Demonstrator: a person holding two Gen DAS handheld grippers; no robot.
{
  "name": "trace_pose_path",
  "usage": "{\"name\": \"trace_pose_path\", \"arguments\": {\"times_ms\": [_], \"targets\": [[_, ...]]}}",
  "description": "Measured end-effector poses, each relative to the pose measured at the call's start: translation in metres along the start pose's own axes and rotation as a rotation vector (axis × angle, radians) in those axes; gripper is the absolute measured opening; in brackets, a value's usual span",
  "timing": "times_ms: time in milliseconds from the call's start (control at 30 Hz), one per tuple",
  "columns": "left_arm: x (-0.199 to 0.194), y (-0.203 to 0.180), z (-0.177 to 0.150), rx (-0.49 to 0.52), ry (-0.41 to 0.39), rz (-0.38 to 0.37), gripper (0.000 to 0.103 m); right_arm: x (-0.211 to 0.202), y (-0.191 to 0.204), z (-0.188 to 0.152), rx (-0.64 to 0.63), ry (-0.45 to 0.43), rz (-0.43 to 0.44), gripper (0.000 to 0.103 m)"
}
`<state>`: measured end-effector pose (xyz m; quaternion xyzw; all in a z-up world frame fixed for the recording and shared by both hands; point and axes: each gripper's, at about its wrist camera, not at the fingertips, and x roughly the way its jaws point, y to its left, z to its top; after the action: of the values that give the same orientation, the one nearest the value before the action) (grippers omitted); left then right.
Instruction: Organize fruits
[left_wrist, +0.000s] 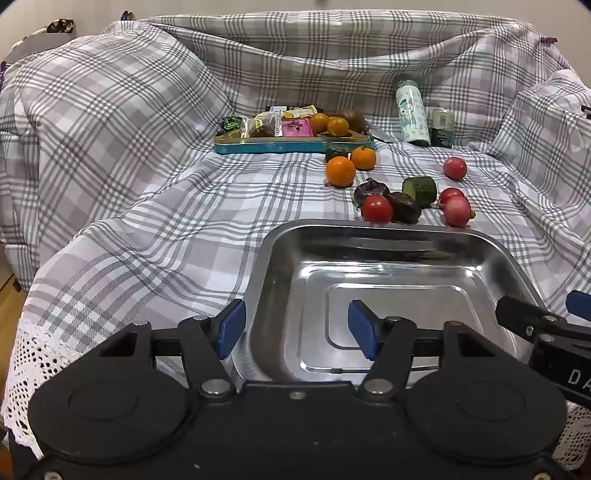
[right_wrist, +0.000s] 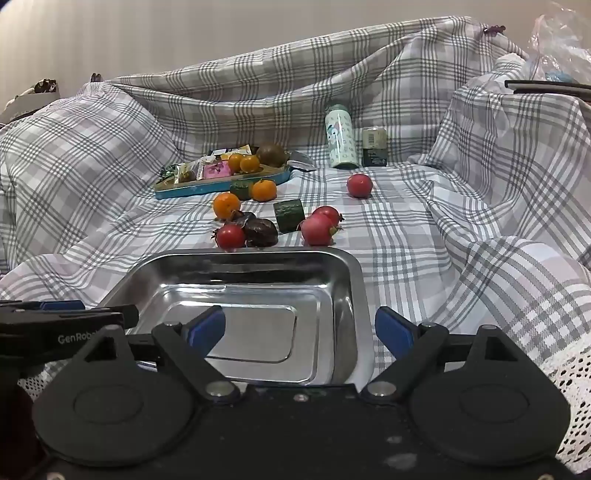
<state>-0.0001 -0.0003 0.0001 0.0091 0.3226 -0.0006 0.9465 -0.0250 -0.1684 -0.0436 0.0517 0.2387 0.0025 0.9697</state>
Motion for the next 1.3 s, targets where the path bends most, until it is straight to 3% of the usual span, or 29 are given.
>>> {"name": "trace_pose_path", "arguments": {"times_ms": [1300], "targets": [[0.0006, -0.0033, -0.0036, 0.028, -0.004, 0.004, 0.065, 0.0065, -0.0008, -0.0016, -0.001, 0.035, -0.019, 0.092]]}}
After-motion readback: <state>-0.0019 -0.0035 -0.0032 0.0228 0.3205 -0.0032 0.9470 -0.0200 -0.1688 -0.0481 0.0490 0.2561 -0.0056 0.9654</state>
